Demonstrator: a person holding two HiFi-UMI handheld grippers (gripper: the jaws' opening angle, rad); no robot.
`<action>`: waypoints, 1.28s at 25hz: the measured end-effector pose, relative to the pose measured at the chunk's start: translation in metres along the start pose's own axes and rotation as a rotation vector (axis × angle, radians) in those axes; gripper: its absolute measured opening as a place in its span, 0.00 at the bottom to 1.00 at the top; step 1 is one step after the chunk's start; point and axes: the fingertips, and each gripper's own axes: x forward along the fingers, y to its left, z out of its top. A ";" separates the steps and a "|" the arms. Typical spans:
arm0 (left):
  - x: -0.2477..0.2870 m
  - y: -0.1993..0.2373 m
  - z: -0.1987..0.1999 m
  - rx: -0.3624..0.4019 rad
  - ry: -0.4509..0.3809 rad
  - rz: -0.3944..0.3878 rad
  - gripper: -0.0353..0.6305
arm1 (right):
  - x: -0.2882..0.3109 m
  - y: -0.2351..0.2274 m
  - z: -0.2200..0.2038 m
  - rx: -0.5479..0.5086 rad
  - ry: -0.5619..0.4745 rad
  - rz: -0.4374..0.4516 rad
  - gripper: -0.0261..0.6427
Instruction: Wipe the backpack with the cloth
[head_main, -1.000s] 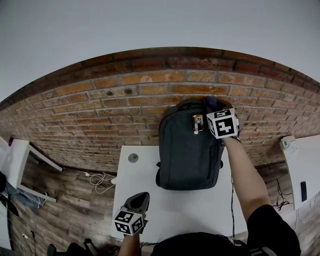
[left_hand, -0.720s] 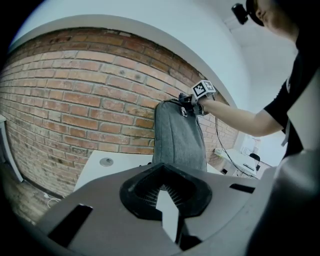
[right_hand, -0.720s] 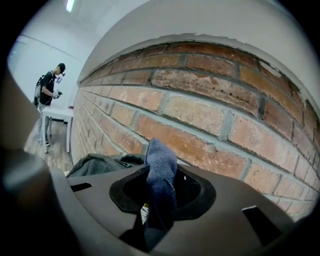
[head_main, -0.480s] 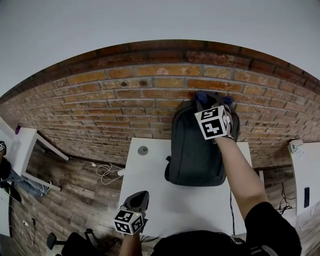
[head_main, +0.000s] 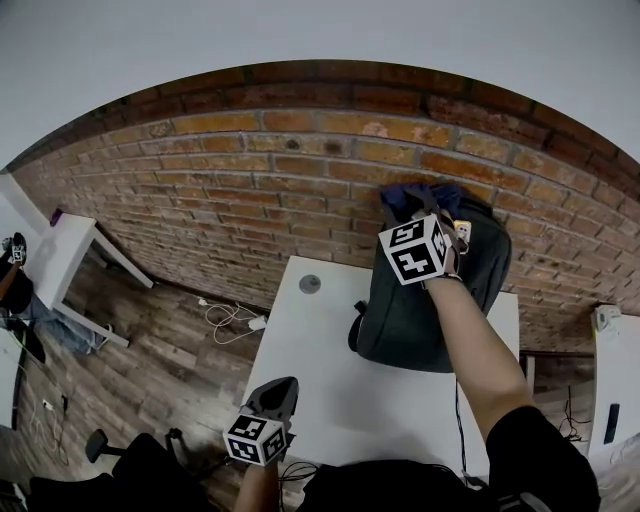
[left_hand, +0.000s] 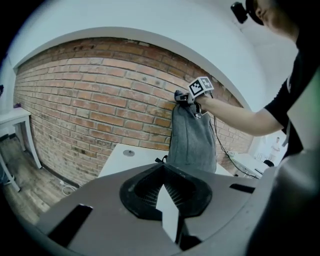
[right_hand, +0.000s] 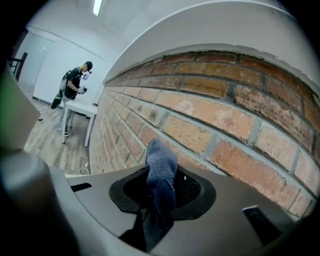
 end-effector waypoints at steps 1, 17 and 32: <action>-0.002 0.001 -0.001 -0.003 0.001 0.005 0.05 | 0.000 0.001 0.000 -0.005 -0.001 -0.005 0.19; 0.021 -0.025 0.005 0.062 0.050 -0.060 0.05 | -0.037 -0.080 -0.028 0.007 -0.005 -0.186 0.19; 0.069 -0.082 0.030 0.176 0.084 -0.219 0.05 | -0.091 -0.173 -0.111 0.083 0.093 -0.346 0.19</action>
